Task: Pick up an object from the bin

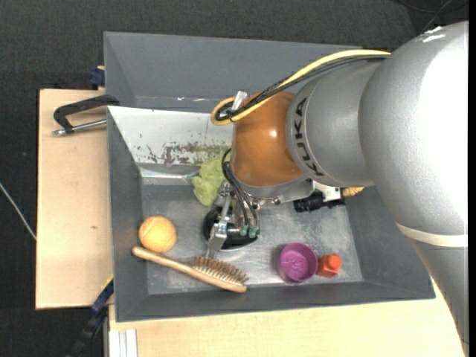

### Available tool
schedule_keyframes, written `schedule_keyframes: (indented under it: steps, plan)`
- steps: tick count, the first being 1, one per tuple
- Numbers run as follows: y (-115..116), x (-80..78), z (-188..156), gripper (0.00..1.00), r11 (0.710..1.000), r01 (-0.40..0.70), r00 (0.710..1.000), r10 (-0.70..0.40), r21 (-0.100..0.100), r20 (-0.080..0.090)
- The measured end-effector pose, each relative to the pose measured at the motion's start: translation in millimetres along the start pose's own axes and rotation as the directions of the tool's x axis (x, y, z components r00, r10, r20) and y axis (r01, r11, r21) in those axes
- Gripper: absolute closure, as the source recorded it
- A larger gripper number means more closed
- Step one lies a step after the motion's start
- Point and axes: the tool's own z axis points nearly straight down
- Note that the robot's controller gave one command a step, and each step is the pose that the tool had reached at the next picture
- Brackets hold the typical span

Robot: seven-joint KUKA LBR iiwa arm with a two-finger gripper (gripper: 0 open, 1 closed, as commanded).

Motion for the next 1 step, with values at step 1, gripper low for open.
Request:
schedule_keyframes:
  steps: [1]
  plan:
    - [0.1,0.0,0.1,1.00,1.000,-0.001,1.000,0.001,0.000,0.000]
